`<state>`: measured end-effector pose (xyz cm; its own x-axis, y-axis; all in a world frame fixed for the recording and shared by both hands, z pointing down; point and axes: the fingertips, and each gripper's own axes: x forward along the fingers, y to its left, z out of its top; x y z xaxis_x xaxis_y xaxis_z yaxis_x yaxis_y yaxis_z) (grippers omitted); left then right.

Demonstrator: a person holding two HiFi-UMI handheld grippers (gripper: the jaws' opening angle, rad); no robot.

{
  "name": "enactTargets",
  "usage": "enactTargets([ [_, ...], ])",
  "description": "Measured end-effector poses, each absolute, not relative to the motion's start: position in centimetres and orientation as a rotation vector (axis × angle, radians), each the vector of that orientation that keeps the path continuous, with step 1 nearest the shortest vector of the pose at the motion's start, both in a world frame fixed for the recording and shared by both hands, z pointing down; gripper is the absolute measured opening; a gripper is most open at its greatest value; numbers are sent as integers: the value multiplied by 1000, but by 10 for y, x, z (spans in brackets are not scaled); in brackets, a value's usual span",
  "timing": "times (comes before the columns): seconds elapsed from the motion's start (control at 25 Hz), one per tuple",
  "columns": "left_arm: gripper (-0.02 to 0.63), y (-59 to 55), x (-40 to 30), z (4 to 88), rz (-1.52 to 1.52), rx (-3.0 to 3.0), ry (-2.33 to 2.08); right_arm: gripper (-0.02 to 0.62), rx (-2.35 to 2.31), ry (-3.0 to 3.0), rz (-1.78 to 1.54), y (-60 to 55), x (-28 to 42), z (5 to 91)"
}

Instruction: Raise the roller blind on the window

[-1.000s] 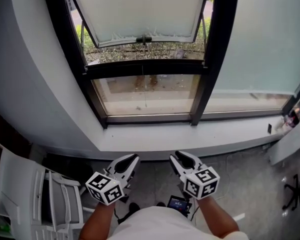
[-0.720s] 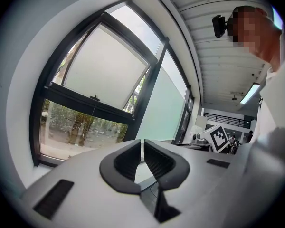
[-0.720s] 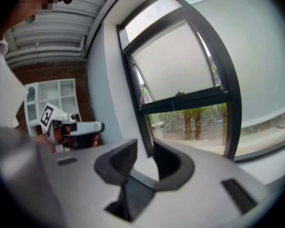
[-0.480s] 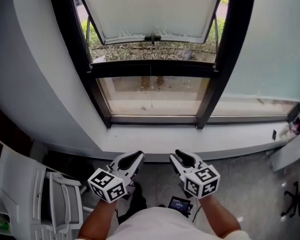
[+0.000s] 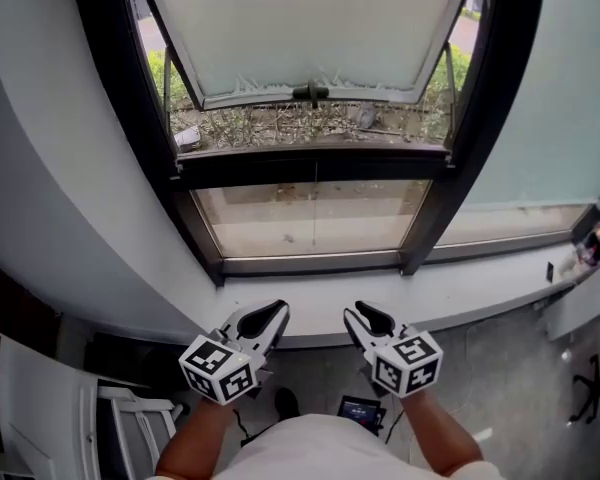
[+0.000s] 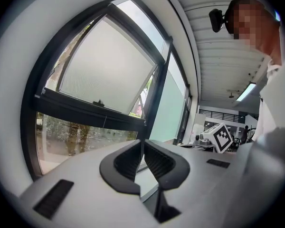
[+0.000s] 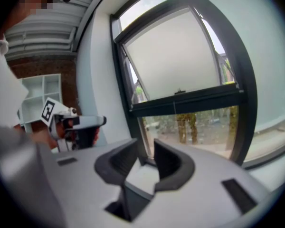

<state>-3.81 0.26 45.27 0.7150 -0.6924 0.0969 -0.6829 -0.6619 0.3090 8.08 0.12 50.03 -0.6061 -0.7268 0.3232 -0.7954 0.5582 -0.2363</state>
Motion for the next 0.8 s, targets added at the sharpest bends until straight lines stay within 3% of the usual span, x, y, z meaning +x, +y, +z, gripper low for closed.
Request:
enactTargets([
  [0.8,38,-85,-83,469,-21,2617,-926,107,1356,-2523,523,-86,24,511],
])
